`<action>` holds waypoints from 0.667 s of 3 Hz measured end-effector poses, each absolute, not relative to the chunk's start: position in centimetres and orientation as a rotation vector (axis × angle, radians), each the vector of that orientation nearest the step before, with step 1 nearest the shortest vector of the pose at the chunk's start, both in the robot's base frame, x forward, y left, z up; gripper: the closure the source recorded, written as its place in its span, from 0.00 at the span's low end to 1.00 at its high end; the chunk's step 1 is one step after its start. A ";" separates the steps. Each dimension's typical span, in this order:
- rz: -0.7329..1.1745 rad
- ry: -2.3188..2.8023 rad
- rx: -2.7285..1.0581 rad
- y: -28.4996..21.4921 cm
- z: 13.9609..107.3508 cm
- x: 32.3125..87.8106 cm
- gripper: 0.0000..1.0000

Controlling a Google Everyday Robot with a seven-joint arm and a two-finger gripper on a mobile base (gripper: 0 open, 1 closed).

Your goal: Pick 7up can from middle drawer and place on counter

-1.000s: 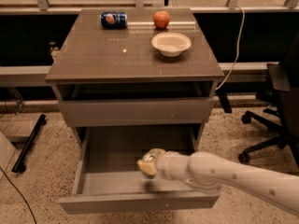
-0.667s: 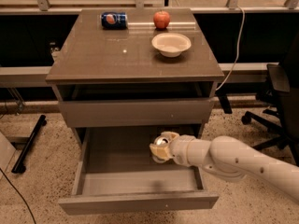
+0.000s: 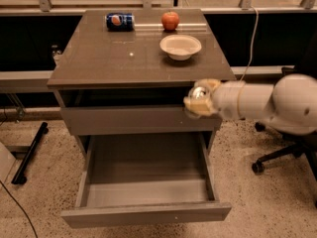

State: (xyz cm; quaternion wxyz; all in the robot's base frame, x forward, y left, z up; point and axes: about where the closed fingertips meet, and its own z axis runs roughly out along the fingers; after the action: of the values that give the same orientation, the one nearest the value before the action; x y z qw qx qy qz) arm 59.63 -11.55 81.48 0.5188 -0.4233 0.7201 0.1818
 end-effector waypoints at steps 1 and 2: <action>0.332 1.657 -1.151 -11.9 92.2 60.6 1.00; 0.329 1.605 -1.203 -11.9 96.6 60.5 1.00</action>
Offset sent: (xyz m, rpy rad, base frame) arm 0.0097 -0.0037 0.0973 -0.1003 -0.0827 0.0531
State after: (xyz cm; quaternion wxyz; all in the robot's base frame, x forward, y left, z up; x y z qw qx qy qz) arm 60.46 -11.89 96.61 0.5265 -0.5032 0.6712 0.1377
